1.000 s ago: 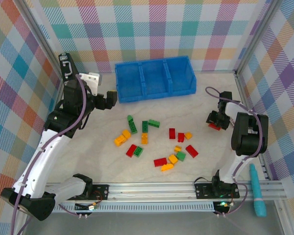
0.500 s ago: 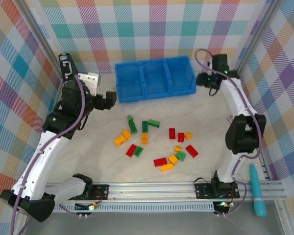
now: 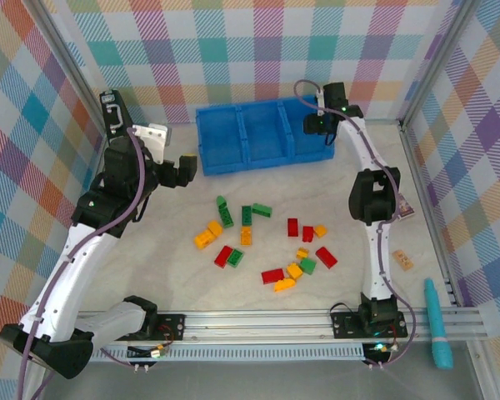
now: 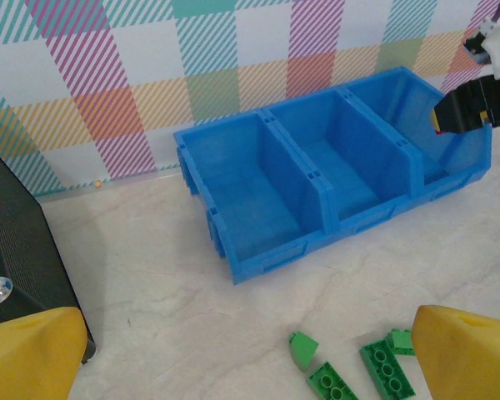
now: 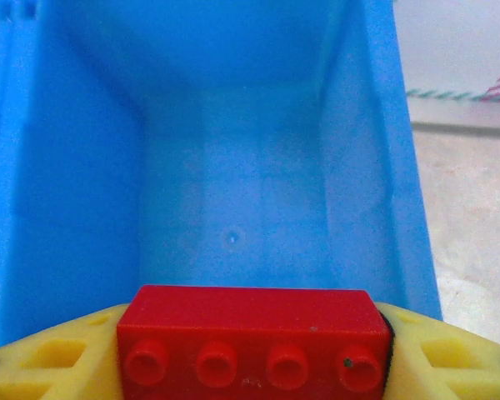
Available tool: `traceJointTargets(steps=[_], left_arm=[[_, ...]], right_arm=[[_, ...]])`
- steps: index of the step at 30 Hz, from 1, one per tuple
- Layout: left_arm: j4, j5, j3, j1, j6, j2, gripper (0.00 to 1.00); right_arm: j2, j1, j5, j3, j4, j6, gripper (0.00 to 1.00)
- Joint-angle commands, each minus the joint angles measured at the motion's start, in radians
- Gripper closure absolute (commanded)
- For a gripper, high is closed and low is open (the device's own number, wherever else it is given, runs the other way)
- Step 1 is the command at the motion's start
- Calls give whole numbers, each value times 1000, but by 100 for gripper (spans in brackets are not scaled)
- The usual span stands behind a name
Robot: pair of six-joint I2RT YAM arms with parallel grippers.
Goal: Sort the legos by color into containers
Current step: Place the lego in the container, then pick up the lego from the center of the table.
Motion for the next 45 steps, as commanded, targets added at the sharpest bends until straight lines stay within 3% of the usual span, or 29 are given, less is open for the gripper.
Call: traceJointTargets(steps=[1,7,16,19,23,27,32,38,45], left_arm=[[-2,26,8,10,21,11,0],[-14,-47,27,10,15,21,0],[-21,-40,34,10,17,15,0],[-24,-39,35,10,16,4,0],[-7,-35,13,10,20,-24,0],[-7,-19,10,10,18,-31,0],[2,-17,3,8,8,-33,0],[9,-38,-4,8,-11,-30,0],[16,-32,-10,8,-14,-36,0]], right_arm=[[36,6,-13,37,-59,-32,38],[5,12,-13,-1,-57,-53,17],[-190,17,-55,-150,-85,-29,11],[-312,24,-57,-298,-78,-9,11],[-545,28,-62,-631,-21,74,7],[-759,38,-119,-973,18,199,7],[-914,143,-107,-1227,16,340,9],[-964,303,-72,-1395,44,530,14],[-883,356,-14,-1433,28,595,19]])
